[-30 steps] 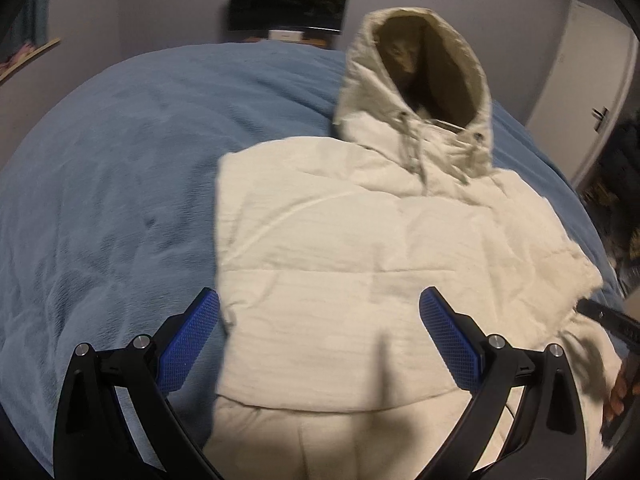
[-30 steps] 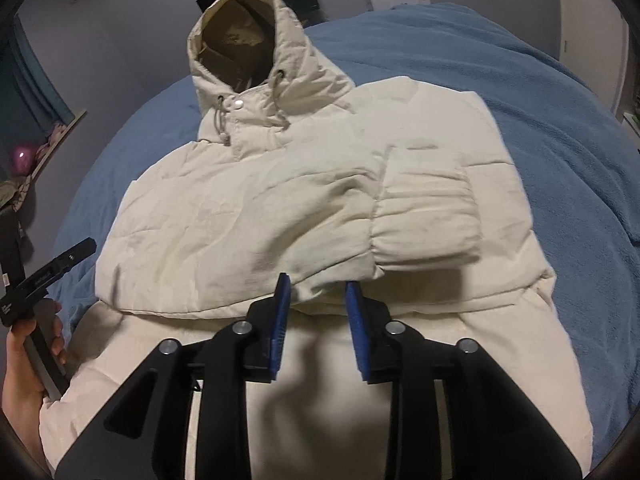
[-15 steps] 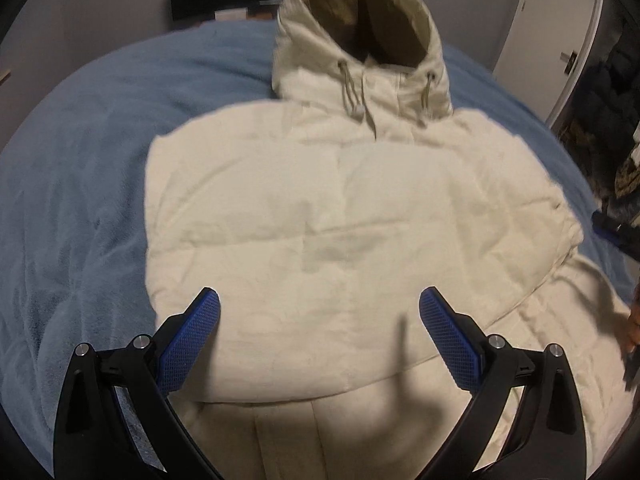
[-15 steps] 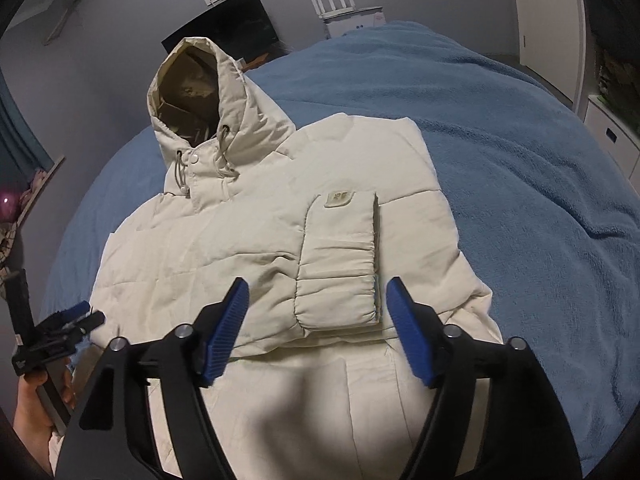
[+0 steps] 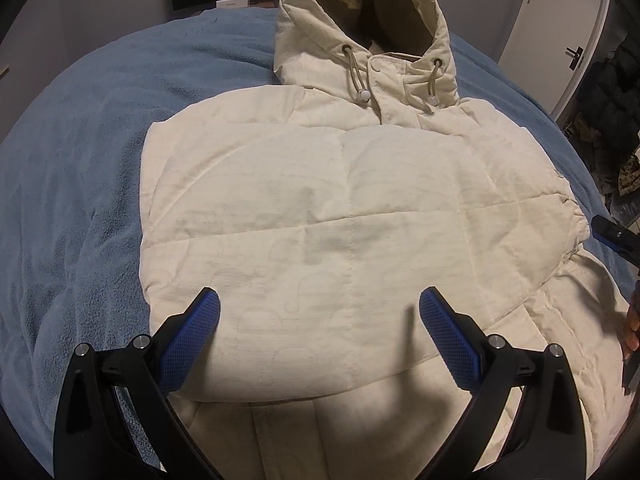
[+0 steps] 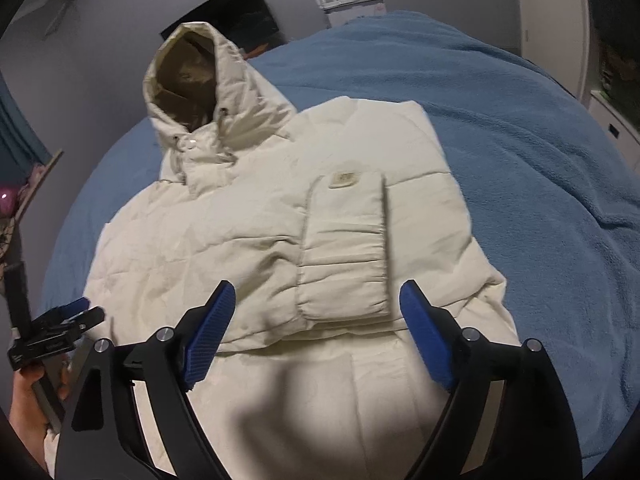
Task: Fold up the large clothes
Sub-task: 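Pinch the sleeve cuff with the right gripper, straighten it, release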
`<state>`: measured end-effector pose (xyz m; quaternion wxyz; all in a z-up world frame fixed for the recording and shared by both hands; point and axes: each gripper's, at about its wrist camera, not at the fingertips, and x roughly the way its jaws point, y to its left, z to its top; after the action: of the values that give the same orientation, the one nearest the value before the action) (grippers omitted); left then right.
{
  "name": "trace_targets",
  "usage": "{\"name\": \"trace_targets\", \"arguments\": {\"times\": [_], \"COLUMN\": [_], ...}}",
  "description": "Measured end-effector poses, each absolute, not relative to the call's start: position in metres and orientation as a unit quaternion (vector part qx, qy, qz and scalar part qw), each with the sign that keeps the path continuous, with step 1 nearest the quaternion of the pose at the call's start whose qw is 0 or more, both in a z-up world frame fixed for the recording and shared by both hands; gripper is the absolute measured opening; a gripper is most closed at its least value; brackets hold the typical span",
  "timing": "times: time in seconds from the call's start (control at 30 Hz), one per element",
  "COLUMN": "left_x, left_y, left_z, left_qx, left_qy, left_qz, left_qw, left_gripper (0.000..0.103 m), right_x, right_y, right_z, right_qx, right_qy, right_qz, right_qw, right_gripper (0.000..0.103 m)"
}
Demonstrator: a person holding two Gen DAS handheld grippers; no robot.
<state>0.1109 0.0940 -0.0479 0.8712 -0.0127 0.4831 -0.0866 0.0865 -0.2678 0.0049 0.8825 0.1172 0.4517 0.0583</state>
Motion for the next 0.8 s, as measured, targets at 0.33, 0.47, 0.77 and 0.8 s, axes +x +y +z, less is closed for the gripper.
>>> {"name": "trace_targets", "arguments": {"times": [0.33, 0.47, 0.77, 0.8], "left_x": [0.112, 0.113, 0.109, 0.11], "left_y": [0.097, 0.101, 0.1, 0.099], "left_z": [-0.05, -0.051, -0.05, -0.051], "left_qx": [-0.016, -0.025, -0.022, -0.022], "left_qy": [0.487, 0.488, 0.484, 0.487], "left_qz": [-0.084, -0.08, -0.081, -0.081], "left_qw": [0.869, 0.869, 0.871, 0.869], "left_gripper": [0.096, 0.096, 0.096, 0.096], "right_x": [0.108, 0.099, 0.086, 0.088], "right_y": [-0.295, -0.307, -0.304, -0.304], "right_z": [-0.03, -0.019, 0.013, 0.007], "right_qx": [0.257, 0.274, 0.2, 0.197], "right_qy": [0.471, 0.432, 0.392, 0.402], "right_qz": [0.095, 0.085, 0.043, 0.036], "right_qw": [0.838, 0.855, 0.897, 0.893], "right_gripper": [0.042, 0.013, 0.011, 0.011]}}
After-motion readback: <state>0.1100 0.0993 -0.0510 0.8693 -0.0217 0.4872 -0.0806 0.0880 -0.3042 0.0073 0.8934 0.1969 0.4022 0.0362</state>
